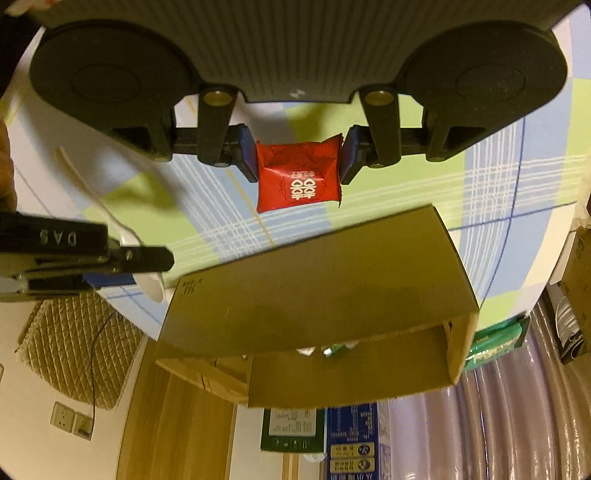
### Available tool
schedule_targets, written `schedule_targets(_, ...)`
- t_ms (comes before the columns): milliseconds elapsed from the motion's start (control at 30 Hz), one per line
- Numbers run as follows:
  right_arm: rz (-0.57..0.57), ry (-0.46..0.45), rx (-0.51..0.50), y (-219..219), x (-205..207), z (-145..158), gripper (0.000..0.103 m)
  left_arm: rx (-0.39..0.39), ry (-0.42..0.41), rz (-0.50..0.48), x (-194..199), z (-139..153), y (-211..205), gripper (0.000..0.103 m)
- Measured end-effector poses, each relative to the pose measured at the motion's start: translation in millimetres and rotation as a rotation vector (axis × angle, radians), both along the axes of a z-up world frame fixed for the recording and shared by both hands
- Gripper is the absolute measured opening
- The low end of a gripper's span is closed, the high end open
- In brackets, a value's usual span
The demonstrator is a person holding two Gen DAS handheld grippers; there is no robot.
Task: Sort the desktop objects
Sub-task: 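Carry the red packet and spoon with both tools over the cardboard box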
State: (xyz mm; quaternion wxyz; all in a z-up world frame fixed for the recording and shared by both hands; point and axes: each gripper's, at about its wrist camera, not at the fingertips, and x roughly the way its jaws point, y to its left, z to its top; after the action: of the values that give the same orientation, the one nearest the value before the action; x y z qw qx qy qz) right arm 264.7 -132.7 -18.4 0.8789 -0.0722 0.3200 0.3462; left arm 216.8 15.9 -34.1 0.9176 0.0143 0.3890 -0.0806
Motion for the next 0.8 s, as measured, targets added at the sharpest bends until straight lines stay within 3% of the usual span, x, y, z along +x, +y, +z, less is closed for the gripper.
schedule_targets(333,0.01,-0.081,0.043,-5,11,70,0.03,0.023,-0.042,-0.019,4,50,-8,0.04)
schedule_targets(800,0.02,-0.125,0.058,-10,40,135,0.03,0.051,-0.099,-0.012,31,118,4,0.04)
